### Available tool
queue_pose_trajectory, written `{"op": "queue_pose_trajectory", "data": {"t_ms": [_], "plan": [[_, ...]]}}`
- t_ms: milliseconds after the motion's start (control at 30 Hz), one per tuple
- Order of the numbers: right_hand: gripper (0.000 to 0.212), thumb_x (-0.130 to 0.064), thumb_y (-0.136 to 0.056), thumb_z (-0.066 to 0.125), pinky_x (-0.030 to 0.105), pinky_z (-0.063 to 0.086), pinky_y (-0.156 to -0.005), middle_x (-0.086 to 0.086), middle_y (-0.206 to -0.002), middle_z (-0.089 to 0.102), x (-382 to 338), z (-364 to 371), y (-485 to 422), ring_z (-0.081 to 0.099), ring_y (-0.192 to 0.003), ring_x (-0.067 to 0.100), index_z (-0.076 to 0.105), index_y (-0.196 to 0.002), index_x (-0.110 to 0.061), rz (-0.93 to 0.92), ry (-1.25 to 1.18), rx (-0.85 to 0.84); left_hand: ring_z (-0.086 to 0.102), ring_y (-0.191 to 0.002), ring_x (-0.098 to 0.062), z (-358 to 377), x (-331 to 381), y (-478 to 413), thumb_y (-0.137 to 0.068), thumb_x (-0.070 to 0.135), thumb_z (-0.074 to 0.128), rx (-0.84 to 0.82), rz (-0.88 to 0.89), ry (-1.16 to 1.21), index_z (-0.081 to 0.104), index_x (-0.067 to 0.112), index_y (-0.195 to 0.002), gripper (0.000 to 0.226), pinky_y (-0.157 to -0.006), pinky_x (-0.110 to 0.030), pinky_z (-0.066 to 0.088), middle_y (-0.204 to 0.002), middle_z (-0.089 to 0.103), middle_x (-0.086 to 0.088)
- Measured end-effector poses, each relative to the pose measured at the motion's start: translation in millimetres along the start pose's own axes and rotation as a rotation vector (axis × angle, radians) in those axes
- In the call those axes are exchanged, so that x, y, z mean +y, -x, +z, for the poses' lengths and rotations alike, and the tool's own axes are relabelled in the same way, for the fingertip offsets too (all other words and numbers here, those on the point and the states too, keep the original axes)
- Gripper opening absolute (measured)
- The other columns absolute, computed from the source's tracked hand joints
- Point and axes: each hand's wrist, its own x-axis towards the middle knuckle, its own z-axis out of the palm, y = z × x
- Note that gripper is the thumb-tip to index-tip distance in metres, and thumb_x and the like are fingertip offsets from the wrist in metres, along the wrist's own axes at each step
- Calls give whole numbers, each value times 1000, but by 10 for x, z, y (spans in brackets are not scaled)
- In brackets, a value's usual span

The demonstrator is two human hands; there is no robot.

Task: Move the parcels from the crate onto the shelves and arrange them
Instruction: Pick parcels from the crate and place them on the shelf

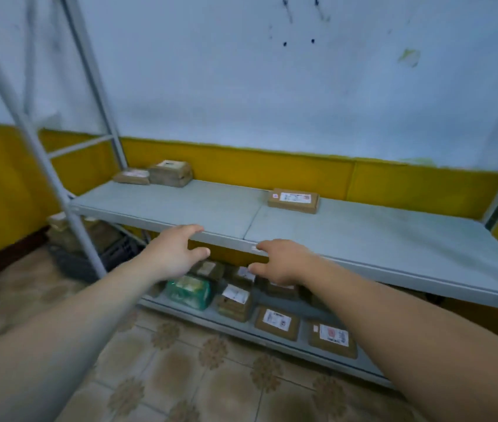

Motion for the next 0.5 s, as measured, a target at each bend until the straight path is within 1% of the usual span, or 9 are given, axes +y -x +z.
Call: {"op": "queue_pose_trajectory", "data": {"t_ms": [67, 133, 233, 267, 333, 400, 500], "plan": [[67, -61, -96, 47, 45, 37, -112, 7, -154, 41, -482, -55, -165, 42, -138, 29, 35, -151, -25, -65, 32, -1, 44, -130, -22, -317, -377, 137, -92, 46, 58, 34, -54, 4, 35, 26, -147, 63, -106, -38, 40, -149, 39, 0], [66, -61, -96, 47, 44, 39, -110, 7, -151, 45, -900, -95, -314, 44, -135, 29, 37, -150, -25, -124, 66, -8, 44, -129, -20, -565, -689, 254, -93, 45, 57, 73, -108, 11, 35, 26, -147, 61, -103, -34, 40, -149, 40, 1], [67, -61, -95, 47, 43, 39, -110, 6, -151, 45, -1405, -140, -555, 45, -135, 28, 37, -150, -25, -213, 112, -13, 47, -126, -20, -831, -1084, 341, -94, 42, 58, 128, -191, 28, 37, 25, -147, 60, -99, -32, 40, -142, 47, -2], [68, -61, -95, 48, 42, 38, -110, 6, -153, 43, -1547, -147, -650, 43, -137, 27, 35, -152, -25, -235, 120, -18, 47, -126, -21, -903, -1201, 351, -94, 41, 58, 146, -208, 35, 37, 24, -147, 60, -100, -33, 40, -140, 48, -3], [68, -60, -96, 49, 41, 36, -110, 4, -154, 42, -1809, -160, -854, 42, -138, 26, 34, -152, -25, -268, 126, -36, 41, -134, -23, -1031, -1436, 331, -94, 38, 58, 180, -235, 48, 37, 23, -147, 59, -106, -35, 36, -150, 40, -3], [65, -58, -96, 51, 41, 39, -108, 4, -151, 46, -2037, -166, -1079, 45, -135, 25, 38, -150, -24, -298, 121, -58, 37, -138, -22, -1141, -1693, 263, -94, 37, 59, 199, -270, 58, 36, 23, -148, 60, -110, -36, 35, -154, 34, -2], [60, -58, -95, 53, 40, 43, -104, 5, -144, 52, -2328, -154, -1511, 50, -129, 25, 45, -144, -25, -353, 133, -64, 42, -134, -22, -1307, -2100, 78, -94, 40, 58, 204, -324, 60, 36, 26, -148, 60, -107, -39, 41, -153, 35, 0]]}}
